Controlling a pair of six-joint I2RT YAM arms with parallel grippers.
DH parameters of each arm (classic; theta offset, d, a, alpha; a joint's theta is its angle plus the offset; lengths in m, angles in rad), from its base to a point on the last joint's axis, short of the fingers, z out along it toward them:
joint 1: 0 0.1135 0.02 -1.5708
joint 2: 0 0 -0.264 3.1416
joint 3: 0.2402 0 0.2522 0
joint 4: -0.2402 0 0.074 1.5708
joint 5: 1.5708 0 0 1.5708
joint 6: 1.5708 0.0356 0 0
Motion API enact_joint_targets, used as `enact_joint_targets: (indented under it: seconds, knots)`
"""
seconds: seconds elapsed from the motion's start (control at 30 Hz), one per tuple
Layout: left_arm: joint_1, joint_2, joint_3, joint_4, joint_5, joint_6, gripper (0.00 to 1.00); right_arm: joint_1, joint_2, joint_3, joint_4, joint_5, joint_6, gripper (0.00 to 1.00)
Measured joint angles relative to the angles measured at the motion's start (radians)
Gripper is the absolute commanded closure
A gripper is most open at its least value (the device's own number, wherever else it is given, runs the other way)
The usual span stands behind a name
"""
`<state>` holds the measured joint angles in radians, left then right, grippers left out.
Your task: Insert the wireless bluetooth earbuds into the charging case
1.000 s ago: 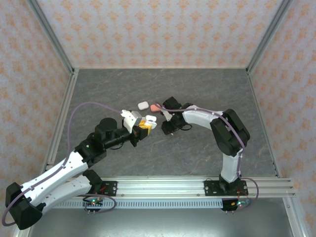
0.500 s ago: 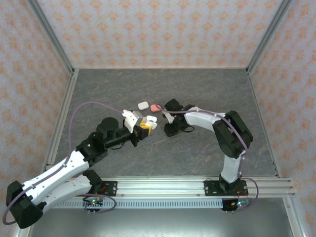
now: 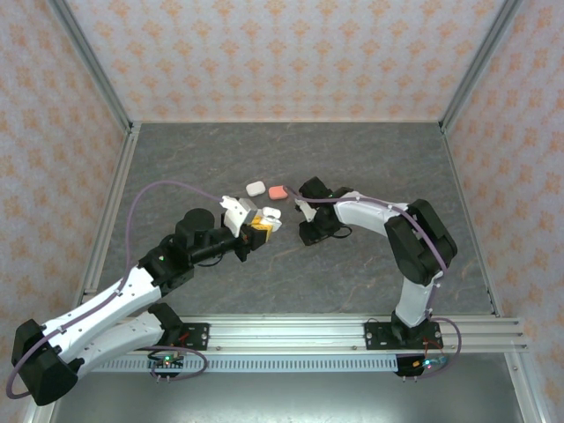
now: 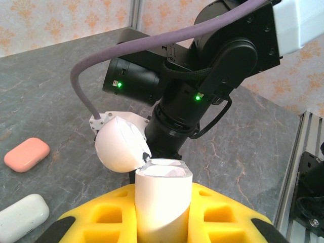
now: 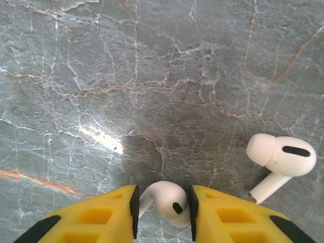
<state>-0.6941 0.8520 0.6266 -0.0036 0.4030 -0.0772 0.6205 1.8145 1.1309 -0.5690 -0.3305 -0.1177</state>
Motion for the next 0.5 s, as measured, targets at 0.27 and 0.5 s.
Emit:
enact_joint_targets:
  seconds: [0.27,0.5]
  knots:
    - [0.0,0.0,0.0,0.0,0.0,0.0,1.0,-0.019,-0.012,-0.001,0.0,-0.035,0.0,0.63]
    - [0.0,0.009,0.0,0.0,0.0,0.0,1.0,-0.037,-0.022,-0.001,0.0,-0.038,-0.008,0.61]
